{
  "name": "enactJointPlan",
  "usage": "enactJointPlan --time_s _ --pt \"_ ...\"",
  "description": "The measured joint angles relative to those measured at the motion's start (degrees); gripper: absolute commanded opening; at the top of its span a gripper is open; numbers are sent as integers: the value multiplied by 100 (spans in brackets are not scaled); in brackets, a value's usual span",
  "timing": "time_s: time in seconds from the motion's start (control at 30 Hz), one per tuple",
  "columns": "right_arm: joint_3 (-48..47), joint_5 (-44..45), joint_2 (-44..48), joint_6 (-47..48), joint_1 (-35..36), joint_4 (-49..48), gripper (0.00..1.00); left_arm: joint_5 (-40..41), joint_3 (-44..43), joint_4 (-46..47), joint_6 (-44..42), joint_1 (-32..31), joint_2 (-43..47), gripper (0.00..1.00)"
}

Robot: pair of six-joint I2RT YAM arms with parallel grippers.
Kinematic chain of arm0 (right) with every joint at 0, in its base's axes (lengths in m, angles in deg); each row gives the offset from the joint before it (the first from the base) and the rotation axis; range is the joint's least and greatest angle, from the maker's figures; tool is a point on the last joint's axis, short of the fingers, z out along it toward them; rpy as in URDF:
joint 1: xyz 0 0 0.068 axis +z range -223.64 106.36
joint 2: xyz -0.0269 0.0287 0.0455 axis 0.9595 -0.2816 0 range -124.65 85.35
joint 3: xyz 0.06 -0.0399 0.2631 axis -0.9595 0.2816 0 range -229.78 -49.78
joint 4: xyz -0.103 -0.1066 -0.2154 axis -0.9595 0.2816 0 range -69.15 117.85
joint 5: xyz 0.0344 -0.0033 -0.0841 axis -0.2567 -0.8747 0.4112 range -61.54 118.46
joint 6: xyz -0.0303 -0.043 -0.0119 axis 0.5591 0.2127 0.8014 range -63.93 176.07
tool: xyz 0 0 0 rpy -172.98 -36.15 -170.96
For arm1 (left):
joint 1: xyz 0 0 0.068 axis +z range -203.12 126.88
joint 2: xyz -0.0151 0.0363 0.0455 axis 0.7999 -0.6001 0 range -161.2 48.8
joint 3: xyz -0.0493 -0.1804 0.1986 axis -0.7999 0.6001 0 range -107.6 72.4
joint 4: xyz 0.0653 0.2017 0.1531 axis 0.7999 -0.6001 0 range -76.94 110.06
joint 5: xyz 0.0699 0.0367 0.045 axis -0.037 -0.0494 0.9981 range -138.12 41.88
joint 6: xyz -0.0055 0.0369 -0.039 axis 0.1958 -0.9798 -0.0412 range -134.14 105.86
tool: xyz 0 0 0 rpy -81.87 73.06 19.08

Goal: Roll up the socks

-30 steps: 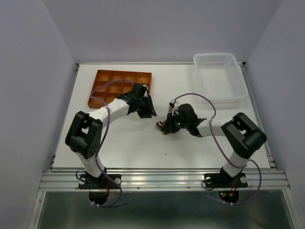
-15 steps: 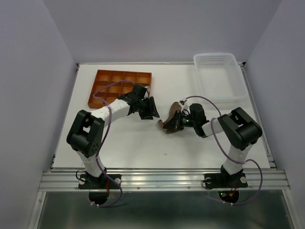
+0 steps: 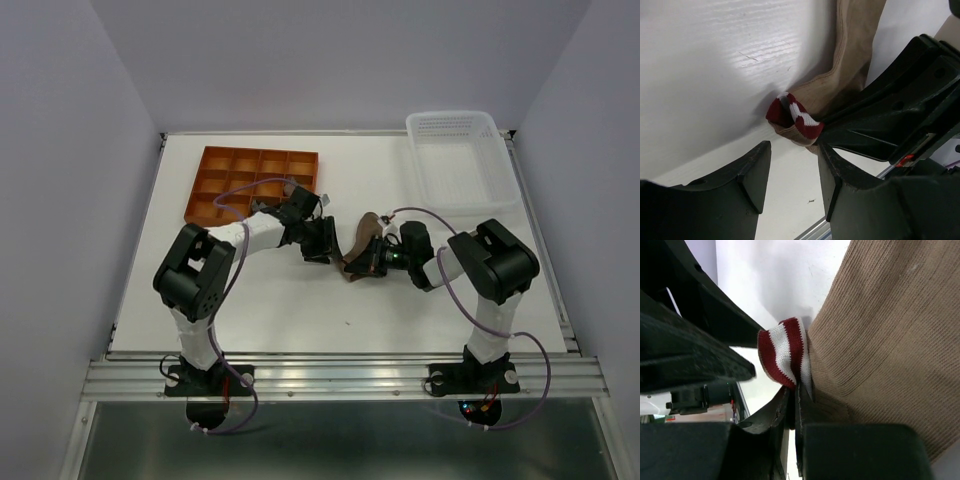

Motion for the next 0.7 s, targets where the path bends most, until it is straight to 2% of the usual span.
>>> enactJointPlan --time_s 0.2,0.37,0.6,0.7 --pt "22 0 -20 -57 -42 -35 1 11 -2 52 -39 -179 -166 53" --pt "22 -4 -22 -79 -101 -37 2 7 -50 212 13 -179 -457 45" --pt "22 -74 -63 -55 -173 -72 4 201 -269 264 125 -216 -614 44" --pt "20 -98 -68 4 -179 -72 13 249 -341 273 179 -219 -671 37"
